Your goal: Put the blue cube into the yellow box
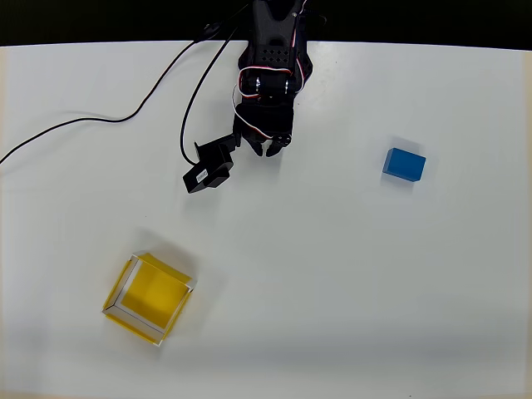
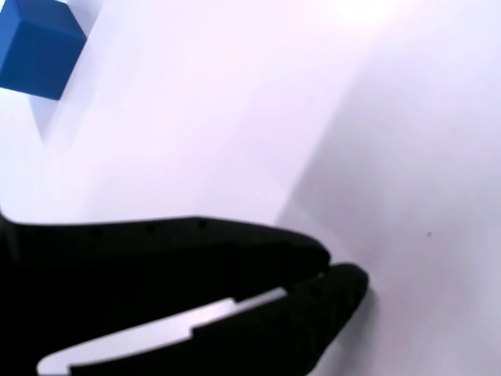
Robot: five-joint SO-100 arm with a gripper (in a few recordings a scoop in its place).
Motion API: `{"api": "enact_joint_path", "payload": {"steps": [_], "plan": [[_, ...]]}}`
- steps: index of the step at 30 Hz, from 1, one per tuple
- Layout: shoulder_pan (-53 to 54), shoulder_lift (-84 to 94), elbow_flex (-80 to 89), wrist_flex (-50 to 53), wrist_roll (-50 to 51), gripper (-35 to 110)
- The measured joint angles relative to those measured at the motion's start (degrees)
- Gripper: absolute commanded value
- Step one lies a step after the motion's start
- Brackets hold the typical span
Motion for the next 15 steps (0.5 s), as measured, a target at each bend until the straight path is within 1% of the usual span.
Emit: {"api": "enact_joint_path", "payload": {"steps": [6,13,15], "plan": [[0.0,0.0,0.0,0.0,2.0,0],[0.0,0.0,0.0,0.0,-0.7,0],[0.0,0.0,0.0,0.0,-2.0,3]]}}
